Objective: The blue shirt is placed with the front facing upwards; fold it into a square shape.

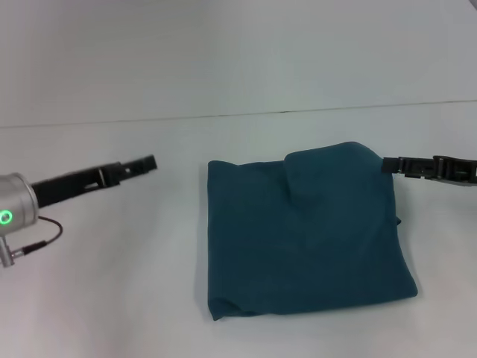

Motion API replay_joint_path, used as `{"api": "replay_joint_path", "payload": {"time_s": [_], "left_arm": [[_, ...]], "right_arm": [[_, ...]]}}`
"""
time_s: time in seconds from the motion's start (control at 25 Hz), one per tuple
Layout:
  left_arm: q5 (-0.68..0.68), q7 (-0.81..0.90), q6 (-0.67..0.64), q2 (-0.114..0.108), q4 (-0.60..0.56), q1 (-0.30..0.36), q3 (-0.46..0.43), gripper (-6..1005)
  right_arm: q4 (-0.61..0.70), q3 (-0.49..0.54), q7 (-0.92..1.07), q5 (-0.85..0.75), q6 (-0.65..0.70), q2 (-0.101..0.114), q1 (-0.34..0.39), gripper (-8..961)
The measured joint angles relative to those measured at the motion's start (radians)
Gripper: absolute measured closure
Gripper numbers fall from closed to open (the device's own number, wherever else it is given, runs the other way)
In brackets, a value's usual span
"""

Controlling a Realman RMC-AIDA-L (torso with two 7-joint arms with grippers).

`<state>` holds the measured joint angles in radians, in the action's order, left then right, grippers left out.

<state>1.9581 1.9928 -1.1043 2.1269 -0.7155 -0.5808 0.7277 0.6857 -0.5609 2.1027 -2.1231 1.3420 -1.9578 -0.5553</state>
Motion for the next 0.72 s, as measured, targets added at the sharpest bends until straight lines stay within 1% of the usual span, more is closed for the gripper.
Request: {"api": "replay_joint_path", "payload": {"time_s": [0.16, 0.28, 0.32, 0.36, 0.4, 0.52, 0.72], "left_arm": [[0.109, 0.064, -0.102, -0.011, 0.003, -0.033, 0.009, 94], [0.171, 0.111, -0.143, -0.014, 0.005, -0.058, 0.042, 92], [0.186, 0.130, -0.141, -0.013, 0.005, -0.064, 0.062, 92], [0.186, 0.130, -0.141, -0.013, 0.005, -0.064, 0.062, 92], [0.204, 0.160, -0.131, -0.007, 0.006, -0.071, 0.092, 92], [0.207, 0.180, -0.131, -0.004, 0.007, -0.073, 0.106, 92], [0.215, 0.225, -0.127, 0.001, 0.024, -0.083, 0.176, 92]], "right_arm": [[0.001, 0.010, 0.004, 0.001, 0.025, 0.011, 0.004, 147], [0.001, 0.015, 0.006, 0.001, 0.030, 0.014, 0.005, 147], [0.002, 0.016, 0.006, 0.002, 0.031, 0.014, 0.005, 147], [0.002, 0.016, 0.006, 0.002, 0.031, 0.014, 0.005, 147], [0.002, 0.016, 0.006, 0.002, 0.031, 0.014, 0.005, 147], [0.002, 0.016, 0.002, 0.003, 0.031, 0.014, 0.004, 147], [0.002, 0.016, -0.003, 0.003, 0.034, 0.014, 0.005, 146]]}}
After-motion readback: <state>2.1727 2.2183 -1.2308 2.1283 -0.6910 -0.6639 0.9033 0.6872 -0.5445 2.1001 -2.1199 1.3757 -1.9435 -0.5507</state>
